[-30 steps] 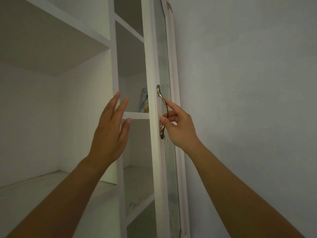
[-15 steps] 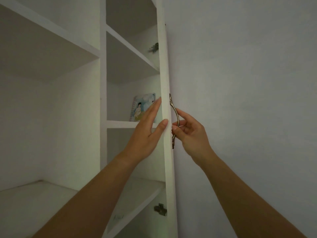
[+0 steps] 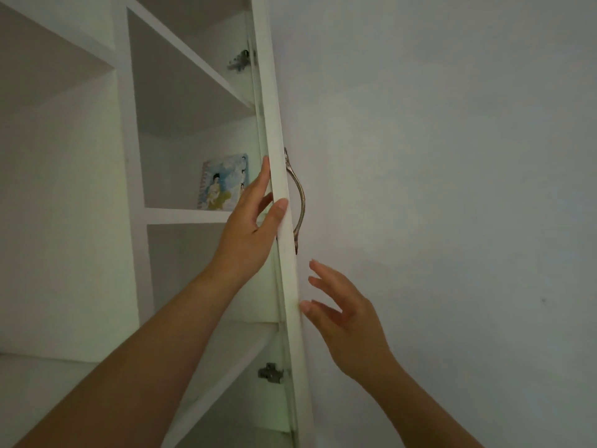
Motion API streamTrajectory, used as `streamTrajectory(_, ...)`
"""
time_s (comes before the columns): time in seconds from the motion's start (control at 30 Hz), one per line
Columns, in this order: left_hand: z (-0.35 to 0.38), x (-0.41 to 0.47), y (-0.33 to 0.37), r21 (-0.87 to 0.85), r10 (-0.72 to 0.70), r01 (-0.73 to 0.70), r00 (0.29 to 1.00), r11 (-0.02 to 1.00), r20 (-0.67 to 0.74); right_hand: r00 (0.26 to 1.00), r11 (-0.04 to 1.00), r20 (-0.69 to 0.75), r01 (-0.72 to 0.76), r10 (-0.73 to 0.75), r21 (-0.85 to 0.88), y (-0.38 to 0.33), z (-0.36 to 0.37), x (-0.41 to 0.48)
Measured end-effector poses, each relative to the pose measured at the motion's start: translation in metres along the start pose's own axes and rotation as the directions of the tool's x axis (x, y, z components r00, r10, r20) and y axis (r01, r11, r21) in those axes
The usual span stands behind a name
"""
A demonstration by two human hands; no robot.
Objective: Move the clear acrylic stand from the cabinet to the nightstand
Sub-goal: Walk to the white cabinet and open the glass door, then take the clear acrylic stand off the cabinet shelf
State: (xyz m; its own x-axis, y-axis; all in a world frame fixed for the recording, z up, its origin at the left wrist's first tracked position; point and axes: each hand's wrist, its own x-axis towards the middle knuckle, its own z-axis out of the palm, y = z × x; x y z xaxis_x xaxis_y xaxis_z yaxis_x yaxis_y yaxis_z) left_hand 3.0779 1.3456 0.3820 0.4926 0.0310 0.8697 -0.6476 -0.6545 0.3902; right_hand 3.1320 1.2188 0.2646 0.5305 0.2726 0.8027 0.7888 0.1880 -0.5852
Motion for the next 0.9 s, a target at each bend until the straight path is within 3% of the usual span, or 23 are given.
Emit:
streamTrajectory(0.17,0.008,-0.004,-0.003,-0.018,-0.014,0.013,0.998,1.000,-0.057,0.998,0.998,-0.016,-0.063,0.063,-0.025,0.012,0.004,-0.033)
streamTrajectory(0.5,0.052,-0.019,-0.009,-0.014,-0.003,0.004,1.000,1.000,0.021,0.996,0.996,-0.043,-0.080,0.081,0.028,0.035,-0.019,-0.043)
streamTrajectory(0.73,0.113,0.000,-0.004,0.185,0.032,-0.031,0.999,0.982,-0.001,0.985,0.993,-0.136,-0.098,0.106,0.066,0.056,-0.069,-0.039)
streamTrajectory(0.9,0.160,0.016,-0.005,0.292,0.022,-0.013,0.999,0.956,-0.028,0.985,0.991,-0.120,-0.115,0.122,0.067,0.079,-0.112,-0.028)
